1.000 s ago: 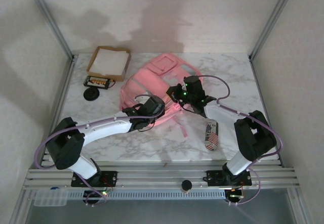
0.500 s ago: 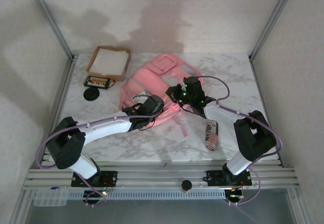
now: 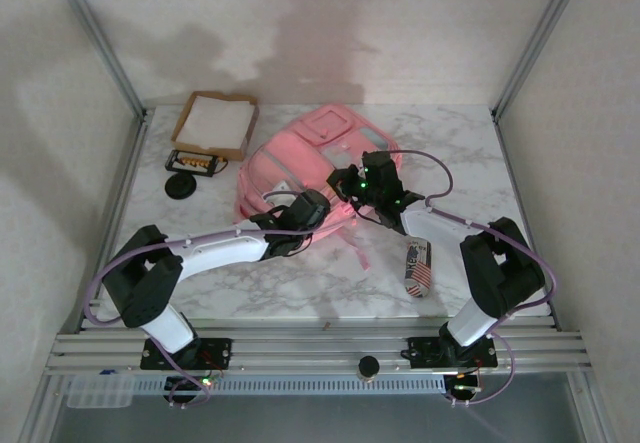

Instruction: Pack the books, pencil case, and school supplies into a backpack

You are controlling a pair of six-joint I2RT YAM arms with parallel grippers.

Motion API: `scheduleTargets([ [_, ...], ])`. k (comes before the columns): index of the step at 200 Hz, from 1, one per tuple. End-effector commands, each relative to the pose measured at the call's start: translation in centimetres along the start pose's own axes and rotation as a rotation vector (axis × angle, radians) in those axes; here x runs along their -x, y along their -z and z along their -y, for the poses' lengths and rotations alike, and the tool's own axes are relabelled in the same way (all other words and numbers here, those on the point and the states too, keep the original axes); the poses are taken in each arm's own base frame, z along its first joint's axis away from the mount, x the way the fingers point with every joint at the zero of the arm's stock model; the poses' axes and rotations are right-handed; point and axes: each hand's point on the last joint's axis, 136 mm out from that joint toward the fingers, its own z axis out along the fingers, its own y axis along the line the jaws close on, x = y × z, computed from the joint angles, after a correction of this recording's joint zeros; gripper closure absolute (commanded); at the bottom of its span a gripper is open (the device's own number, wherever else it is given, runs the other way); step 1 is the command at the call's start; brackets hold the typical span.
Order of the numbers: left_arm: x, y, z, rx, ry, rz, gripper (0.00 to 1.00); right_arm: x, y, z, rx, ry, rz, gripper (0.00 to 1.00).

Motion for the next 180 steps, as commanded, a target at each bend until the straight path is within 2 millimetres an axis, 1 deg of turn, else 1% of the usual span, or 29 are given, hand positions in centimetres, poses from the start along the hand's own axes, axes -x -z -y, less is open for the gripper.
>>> scheduleTargets([
  [1,2.8,-0.4,-0.1,-0.003,0.087,0.138,0.87,-0.1,0.5,-2.9,0.113,0.020,0.006,1.00],
  [25,2.8,0.1,0.0,0.003,0.058,0.120,0.96,0.3,0.6,-2.5,0.096,0.027,0.014,1.00],
  [33,2.7,0.4,-0.3,0.011,0.038,0.109,1.00,0.7,0.7,-2.3,0.093,0.025,0.019,1.00],
  [37,2.7,0.6,-0.7,0.023,0.026,0.105,1.00,0.8,0.7,-2.3,0.093,0.024,0.019,1.00],
  [60,3.2,1.9,-3.4,0.116,-0.057,0.089,1.00,1.9,1.3,-2.2,0.085,0.034,0.035,1.00],
  [81,4.3,2.8,-6.1,0.186,-0.124,0.080,1.00,2.3,1.6,-1.7,0.073,0.044,0.019,1.00],
  [100,5.9,2.9,-8.8,0.239,-0.151,0.061,1.00,2.6,1.9,-0.8,0.051,0.048,0.010,1.00],
  [107,6.5,2.9,-9.4,0.248,-0.170,0.055,1.00,2.6,2.1,-0.5,0.046,0.047,0.007,1.00],
  [121,8.3,3.3,-10.7,0.290,-0.217,0.082,1.00,2.9,2.4,0.0,0.039,0.048,0.003,1.00],
  [135,10.0,3.8,-10.8,0.312,-0.290,0.108,1.00,3.5,2.8,0.7,0.014,0.064,0.007,1.00],
  [161,11.9,3.4,-10.4,0.319,-0.421,0.130,1.00,5.0,3.2,2.5,-0.034,0.075,0.008,1.00],
  [169,12.0,3.0,-10.0,0.309,-0.461,0.129,1.00,5.5,3.2,3.1,-0.041,0.066,0.009,1.00],
  [180,11.6,2.6,-9.3,0.283,-0.498,0.099,1.00,5.9,3.2,3.2,-0.040,0.073,0.009,1.00],
])
